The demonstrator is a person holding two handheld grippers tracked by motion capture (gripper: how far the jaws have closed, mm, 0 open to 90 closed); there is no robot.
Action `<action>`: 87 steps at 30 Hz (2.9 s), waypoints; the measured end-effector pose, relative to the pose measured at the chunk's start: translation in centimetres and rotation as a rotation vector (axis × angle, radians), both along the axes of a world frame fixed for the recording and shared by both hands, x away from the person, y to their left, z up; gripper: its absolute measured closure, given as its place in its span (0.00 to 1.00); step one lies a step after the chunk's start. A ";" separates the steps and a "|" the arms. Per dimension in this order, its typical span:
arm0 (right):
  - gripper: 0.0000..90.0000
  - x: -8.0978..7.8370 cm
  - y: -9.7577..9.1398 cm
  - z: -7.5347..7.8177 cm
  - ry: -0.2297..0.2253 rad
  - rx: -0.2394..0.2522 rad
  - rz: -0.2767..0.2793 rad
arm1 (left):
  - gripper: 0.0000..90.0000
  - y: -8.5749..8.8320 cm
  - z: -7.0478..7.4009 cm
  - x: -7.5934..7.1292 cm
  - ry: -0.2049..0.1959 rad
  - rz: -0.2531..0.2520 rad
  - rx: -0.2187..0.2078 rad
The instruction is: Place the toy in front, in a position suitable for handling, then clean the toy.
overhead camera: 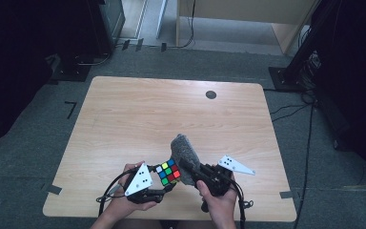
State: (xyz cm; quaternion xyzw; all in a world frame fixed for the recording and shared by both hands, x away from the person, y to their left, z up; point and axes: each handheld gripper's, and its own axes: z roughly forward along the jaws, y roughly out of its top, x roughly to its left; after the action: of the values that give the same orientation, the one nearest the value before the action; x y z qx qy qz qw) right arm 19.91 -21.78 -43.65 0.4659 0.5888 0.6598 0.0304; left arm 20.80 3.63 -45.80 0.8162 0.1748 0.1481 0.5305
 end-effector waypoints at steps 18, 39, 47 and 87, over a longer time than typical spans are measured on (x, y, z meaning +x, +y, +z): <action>0.83 0.6 -1.1 -2.2 -0.003 -0.070 -0.129 | 0.38 3.2 1.2 2.0 0.098 0.119 -0.152; 0.83 0.4 4.4 -5.0 -0.272 -0.311 0.104 | 0.38 3.3 1.5 2.8 0.239 0.119 -0.246; 0.82 -0.3 5.7 -5.4 -0.289 -0.329 0.159 | 0.38 3.1 1.4 2.8 0.256 0.136 -0.240; 0.79 0.0 4.7 -4.9 -0.310 -0.334 0.115 | 0.38 2.9 1.5 2.8 0.273 0.132 -0.249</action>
State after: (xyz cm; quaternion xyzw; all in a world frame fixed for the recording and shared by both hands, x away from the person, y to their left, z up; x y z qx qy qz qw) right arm 19.88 -17.06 -48.52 0.3131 0.7035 0.6177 0.1595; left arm 23.60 6.56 -44.30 0.7436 0.3152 0.0477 0.5878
